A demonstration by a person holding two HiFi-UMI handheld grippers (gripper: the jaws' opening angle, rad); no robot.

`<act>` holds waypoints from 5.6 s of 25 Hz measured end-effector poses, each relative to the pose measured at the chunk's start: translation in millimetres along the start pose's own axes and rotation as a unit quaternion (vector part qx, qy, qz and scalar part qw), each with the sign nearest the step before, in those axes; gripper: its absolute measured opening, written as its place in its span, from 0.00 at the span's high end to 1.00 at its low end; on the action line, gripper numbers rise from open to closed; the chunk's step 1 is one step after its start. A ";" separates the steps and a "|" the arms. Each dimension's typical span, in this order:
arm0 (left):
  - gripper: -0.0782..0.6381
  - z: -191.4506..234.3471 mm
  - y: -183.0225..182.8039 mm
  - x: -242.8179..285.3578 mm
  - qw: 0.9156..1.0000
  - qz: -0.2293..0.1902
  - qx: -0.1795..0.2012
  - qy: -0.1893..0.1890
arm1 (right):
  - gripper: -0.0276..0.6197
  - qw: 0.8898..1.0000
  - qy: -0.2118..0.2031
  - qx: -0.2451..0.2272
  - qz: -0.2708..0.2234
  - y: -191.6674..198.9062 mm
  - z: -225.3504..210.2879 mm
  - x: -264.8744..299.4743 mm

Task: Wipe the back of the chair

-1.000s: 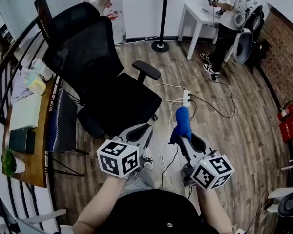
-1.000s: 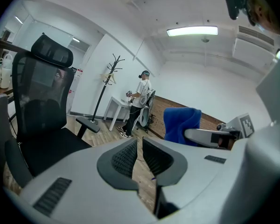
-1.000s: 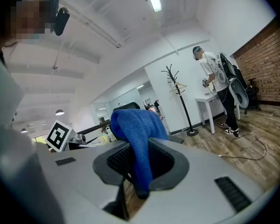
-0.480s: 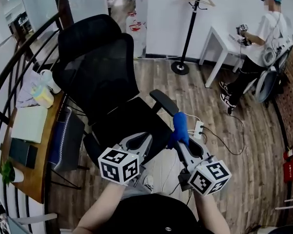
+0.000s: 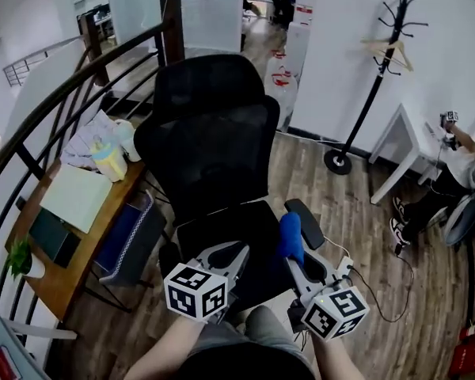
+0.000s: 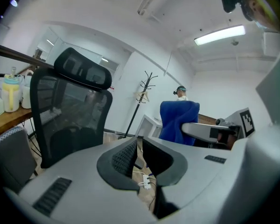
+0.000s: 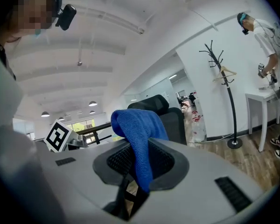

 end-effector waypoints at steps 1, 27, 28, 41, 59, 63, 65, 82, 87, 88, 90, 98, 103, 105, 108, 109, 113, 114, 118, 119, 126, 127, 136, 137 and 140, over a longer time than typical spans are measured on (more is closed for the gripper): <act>0.83 6.9 -2.9 -1.2 1.000 -0.006 -0.002 -0.013 | 0.83 1.000 -0.011 -0.007 0.005 -4.9 0.1 10.0; 0.83 170.0 -134.4 4.1 0.952 -0.103 0.029 -0.286 | 0.83 0.952 -0.290 -0.095 0.039 -154.1 45.3 323.7; 0.83 176.0 -136.8 4.8 0.950 -0.104 0.028 -0.292 | 0.83 0.950 -0.297 -0.090 0.039 -156.1 48.8 335.4; 0.83 218.2 -148.8 12.4 0.934 -0.106 0.007 -0.341 | 0.83 0.923 -0.376 -0.038 0.069 -166.0 81.8 435.7; 0.83 240.2 -149.1 45.4 0.932 -0.100 -0.008 -0.347 | 0.83 0.949 -0.294 -0.085 0.074 -169.5 39.4 481.1; 0.83 242.9 -151.9 54.5 0.935 -0.104 -0.009 -0.340 | 0.83 0.959 -0.261 -0.086 0.063 -179.0 22.3 477.5; 0.83 243.6 -153.3 60.4 0.937 -0.105 -0.009 -0.334 | 0.83 0.963 -0.246 -0.086 0.059 -183.8 12.6 475.9; 0.83 238.7 -170.9 121.4 0.958 -0.115 0.004 -0.264 | 0.83 0.988 -0.127 -0.089 0.004 -224.9 -58.0 440.1; 0.83 232.6 -175.3 137.5 0.963 -0.117 0.008 -0.243 | 0.83 0.991 -0.101 -0.090 -0.012 -234.5 -75.5 425.4; 0.83 231.6 -175.4 140.3 0.964 -0.117 0.008 -0.240 | 0.83 0.991 -0.096 -0.091 -0.015 -235.4 -78.6 422.4; 0.83 229.5 -175.4 146.0 0.965 -0.117 0.008 -0.233 | 0.83 0.992 -0.088 -0.093 -0.019 -237.6 -85.7 416.3; 0.83 221.8 -173.2 154.9 0.969 -0.116 0.008 -0.219 | 0.83 0.993 -0.067 -0.095 -0.038 -242.6 -101.0 397.5; 0.83 218.4 -165.6 147.4 0.968 -0.114 0.003 -0.224 | 0.83 0.992 -0.068 -0.097 -0.046 -234.3 -98.8 384.2; 0.83 219.3 -161.7 139.8 0.967 -0.112 0.001 -0.230 | 0.83 0.991 -0.081 -0.094 -0.043 -225.7 -92.7 380.0; 0.83 222.0 -155.0 124.1 0.963 -0.110 -0.002 -0.244 | 0.83 0.989 -0.110 -0.092 -0.031 -207.0 -76.9 375.9; 0.83 222.7 -152.3 117.9 0.962 -0.110 -0.005 -0.250 | 0.83 0.988 -0.122 -0.094 -0.024 -199.7 -70.2 375.3; 0.83 223.4 -137.7 91.5 0.955 -0.107 -0.020 -0.277 | 0.83 0.979 -0.173 -0.108 0.008 -167.3 -41.5 376.0; 0.83 223.2 -133.2 85.1 0.953 -0.106 -0.024 -0.284 | 0.83 0.976 -0.186 -0.110 0.018 -159.3 -34.5 376.9; 0.83 224.1 -114.7 58.2 0.943 -0.101 -0.041 -0.315 | 0.83 0.963 -0.239 -0.107 0.054 -129.1 -5.0 383.7; 0.83 224.7 -110.2 50.7 0.940 -0.100 -0.045 -0.323 | 0.83 0.959 -0.253 -0.107 0.062 -122.3 3.4 385.9; 0.83 225.9 -85.0 5.8 0.917 -0.093 -0.073 -0.380 | 0.83 0.930 -0.331 -0.103 0.121 -78.4 51.2 403.1; 0.83 227.0 -82.0 0.4 0.914 -0.092 -0.076 -0.387 | 0.83 0.927 -0.338 -0.100 0.130 -72.0 57.1 407.1; 0.83 234.8 -57.1 -23.2 0.897 -0.085 -0.104 -0.421 | 0.83 0.906 -0.364 -0.103 0.191 -21.5 90.9 447.4; 0.83 235.9 -55.0 -23.5 0.896 -0.083 -0.106 -0.423 | 0.83 0.906 -0.363 -0.096 0.197 -17.5 91.5 452.1; 0.83 241.9 -51.1 -23.5 0.895 -0.077 -0.110 -0.425 | 0.83 0.910 -0.350 -0.078 0.208 -9.7 90.9 466.9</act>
Point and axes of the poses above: the fingertips, and each gripper's own axes: x forward along the fingers, z to its left, y out of its underside, the point moved 10 cm from there along -x, backward along the fingers, and after that the axes turned 12 degrees about x, right-handed, at the moved point
